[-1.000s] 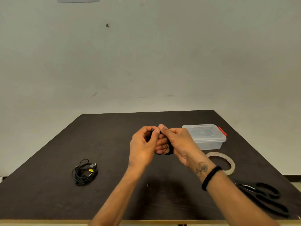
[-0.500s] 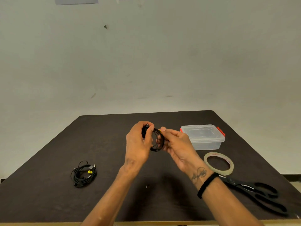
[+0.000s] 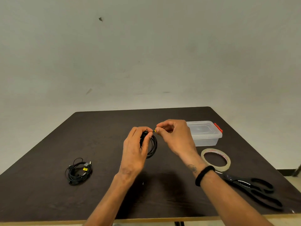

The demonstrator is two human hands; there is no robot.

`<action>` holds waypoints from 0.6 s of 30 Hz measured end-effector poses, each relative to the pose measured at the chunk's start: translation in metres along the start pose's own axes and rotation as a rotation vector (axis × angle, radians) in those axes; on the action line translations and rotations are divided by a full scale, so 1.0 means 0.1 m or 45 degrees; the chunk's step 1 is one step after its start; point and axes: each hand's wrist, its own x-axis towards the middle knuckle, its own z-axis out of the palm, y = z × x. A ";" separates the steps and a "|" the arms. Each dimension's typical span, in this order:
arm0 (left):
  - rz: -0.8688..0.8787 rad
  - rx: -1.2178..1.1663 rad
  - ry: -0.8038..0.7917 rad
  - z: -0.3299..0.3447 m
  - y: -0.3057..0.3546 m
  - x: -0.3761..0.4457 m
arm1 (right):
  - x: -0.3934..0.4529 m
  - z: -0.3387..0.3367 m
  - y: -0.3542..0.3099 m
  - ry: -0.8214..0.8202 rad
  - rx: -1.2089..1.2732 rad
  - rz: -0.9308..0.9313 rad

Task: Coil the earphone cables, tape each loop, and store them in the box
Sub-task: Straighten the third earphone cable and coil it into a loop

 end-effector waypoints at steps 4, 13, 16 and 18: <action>-0.164 -0.173 -0.022 -0.04 -0.01 -0.02 | 0.01 -0.07 -0.02 -0.152 0.433 0.264; -0.087 -0.071 -0.114 -0.08 -0.02 0.01 | -0.16 -0.08 -0.15 -0.135 0.932 0.691; 0.021 0.097 -0.094 -0.05 0.02 -0.02 | -0.34 0.00 -0.22 -0.207 1.261 0.939; 0.067 0.131 -0.160 -0.05 0.01 -0.05 | -0.45 0.03 -0.22 -0.225 1.381 1.003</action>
